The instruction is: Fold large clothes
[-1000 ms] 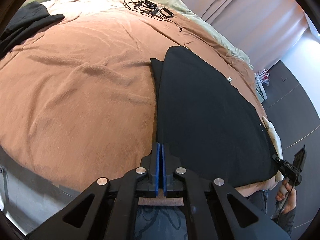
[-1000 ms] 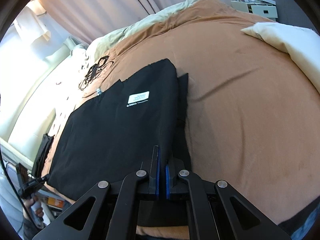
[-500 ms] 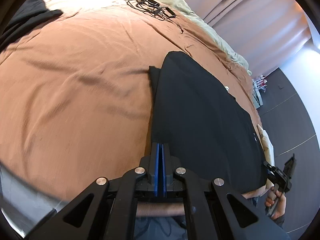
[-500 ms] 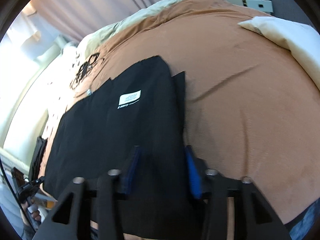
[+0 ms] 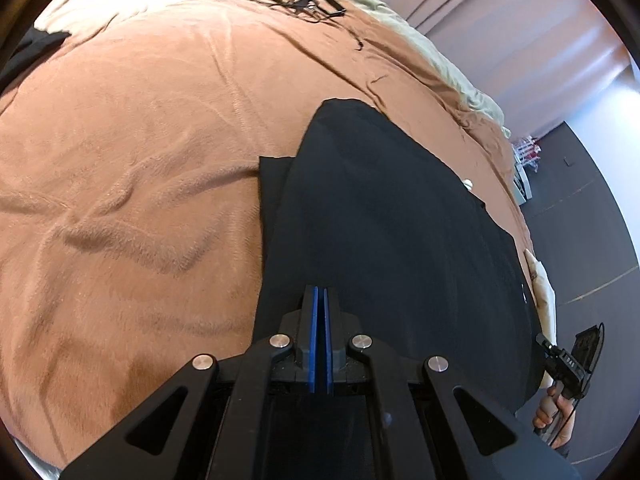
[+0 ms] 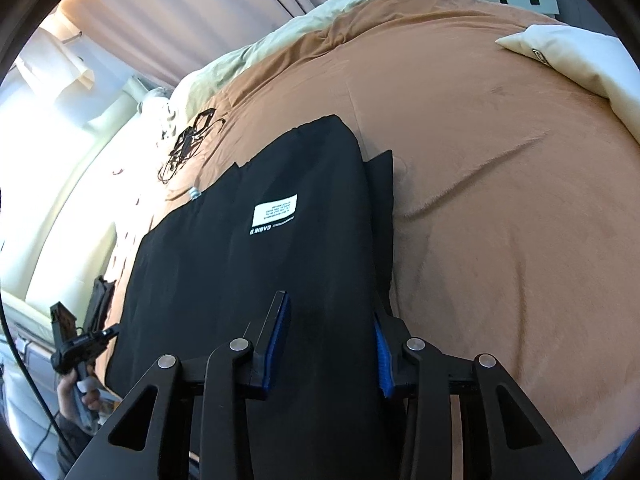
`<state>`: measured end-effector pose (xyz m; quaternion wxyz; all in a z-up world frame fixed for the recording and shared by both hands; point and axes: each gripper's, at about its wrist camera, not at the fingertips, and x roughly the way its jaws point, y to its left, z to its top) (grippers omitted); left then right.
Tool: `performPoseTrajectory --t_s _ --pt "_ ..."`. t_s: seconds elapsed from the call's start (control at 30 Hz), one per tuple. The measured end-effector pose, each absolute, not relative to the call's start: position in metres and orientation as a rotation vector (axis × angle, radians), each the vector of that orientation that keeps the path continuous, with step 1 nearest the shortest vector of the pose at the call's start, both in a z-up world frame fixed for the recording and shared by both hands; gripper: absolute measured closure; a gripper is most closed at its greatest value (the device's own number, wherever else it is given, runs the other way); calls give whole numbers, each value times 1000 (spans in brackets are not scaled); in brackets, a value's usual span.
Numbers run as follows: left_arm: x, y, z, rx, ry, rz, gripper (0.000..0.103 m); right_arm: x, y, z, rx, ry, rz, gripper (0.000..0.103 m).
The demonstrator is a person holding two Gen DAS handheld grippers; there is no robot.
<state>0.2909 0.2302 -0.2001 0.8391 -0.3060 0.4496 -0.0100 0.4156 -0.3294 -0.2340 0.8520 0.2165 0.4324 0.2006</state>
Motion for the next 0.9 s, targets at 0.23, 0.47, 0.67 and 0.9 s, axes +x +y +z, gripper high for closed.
performPoseTrajectory --t_s 0.23,0.47,0.67,0.9 --pt "288 231 -198 -641 913 -21 101 424 -328 -236 438 916 405 89" --pt "268 251 -178 -614 820 72 101 432 -334 -237 482 927 421 90" --pt "270 256 -181 -624 899 46 100 435 -335 -233 513 907 444 33" --pt "278 250 -192 -693 897 19 2 432 -327 -235 487 914 446 33"
